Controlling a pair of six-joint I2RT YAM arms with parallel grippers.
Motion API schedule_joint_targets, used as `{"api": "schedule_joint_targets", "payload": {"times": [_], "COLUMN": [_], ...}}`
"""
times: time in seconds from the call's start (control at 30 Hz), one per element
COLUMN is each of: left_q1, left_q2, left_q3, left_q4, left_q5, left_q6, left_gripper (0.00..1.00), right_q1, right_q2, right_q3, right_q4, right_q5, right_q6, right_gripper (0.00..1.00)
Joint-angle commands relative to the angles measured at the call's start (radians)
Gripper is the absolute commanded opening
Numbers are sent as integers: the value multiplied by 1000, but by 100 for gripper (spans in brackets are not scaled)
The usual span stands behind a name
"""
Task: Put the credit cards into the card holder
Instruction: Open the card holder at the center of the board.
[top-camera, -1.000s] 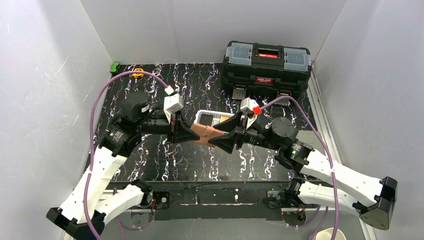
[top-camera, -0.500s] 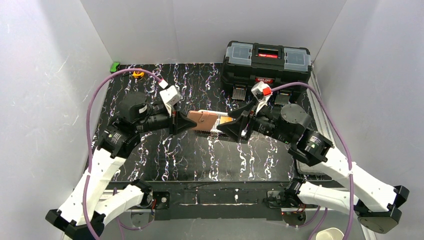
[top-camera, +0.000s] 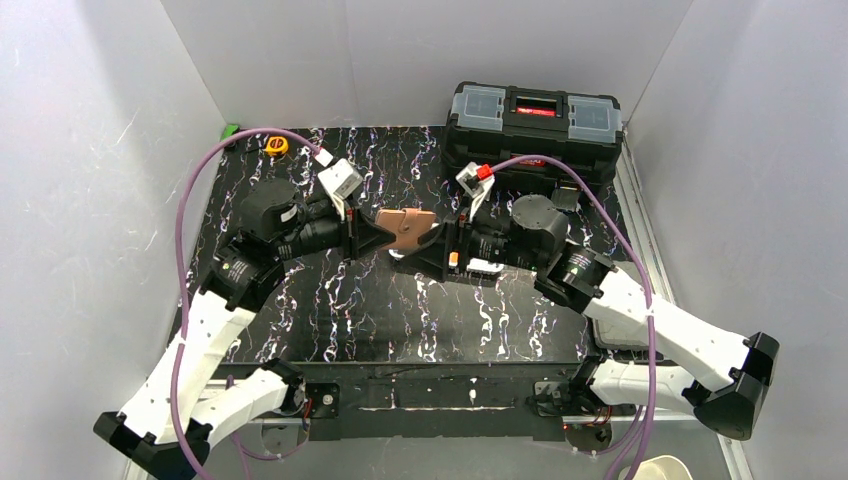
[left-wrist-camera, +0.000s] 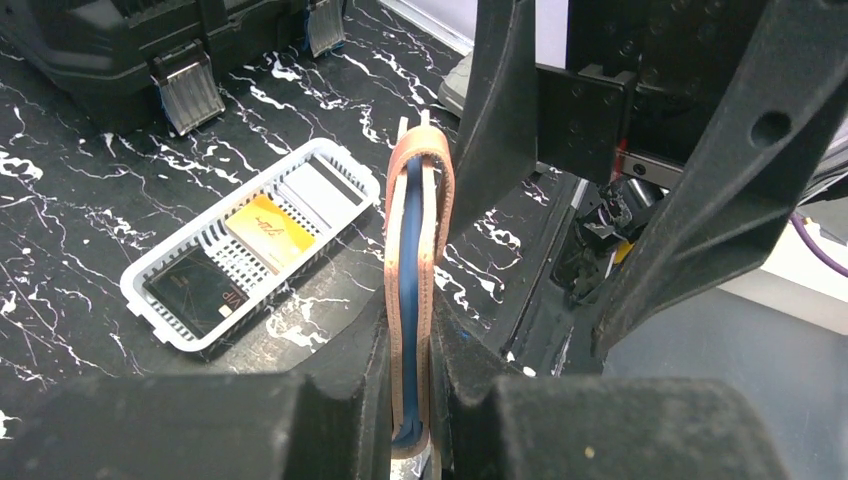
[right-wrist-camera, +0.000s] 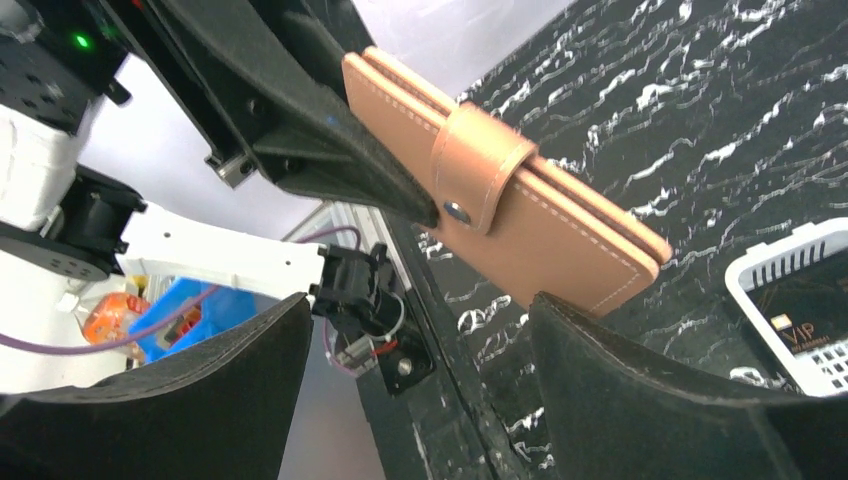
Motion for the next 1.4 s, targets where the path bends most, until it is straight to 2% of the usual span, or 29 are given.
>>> {"api": "schedule_joint_targets", "payload": {"times": [0.0,0.23,0.5,0.67,0.9,1.13,1.37], "left_q1": [-8,-32,-62,-74,-81,-81,-82], "left_q2": [-44,-51,-43,-40,-48,-52,-57], "left_q3": [-7,-37,-42,-52,-68,-72,-79], "left_q4": [33,34,44,54,60,60,60], "left_q5": [27,1,-11,-2,30,42,38], "left_q6": [-18,-19,0,-12,-32,-42,-42], "left_gripper": [0,0,0,0,0,0,0], "right_q1": [-1,6,29,62,94,127,154], "right_q2": [-17,32,88,116,114,150,164], "right_q3": [-9,44,115,143,147,179,203], "right_q4": [158,154,78,56,90,92,44], "right_q5": [68,160,242,347,442,471,539], "right_q6": [26,29,9,-7,-16,-33,-56], "right_gripper": [83,69,66,59,44,31,11]}}
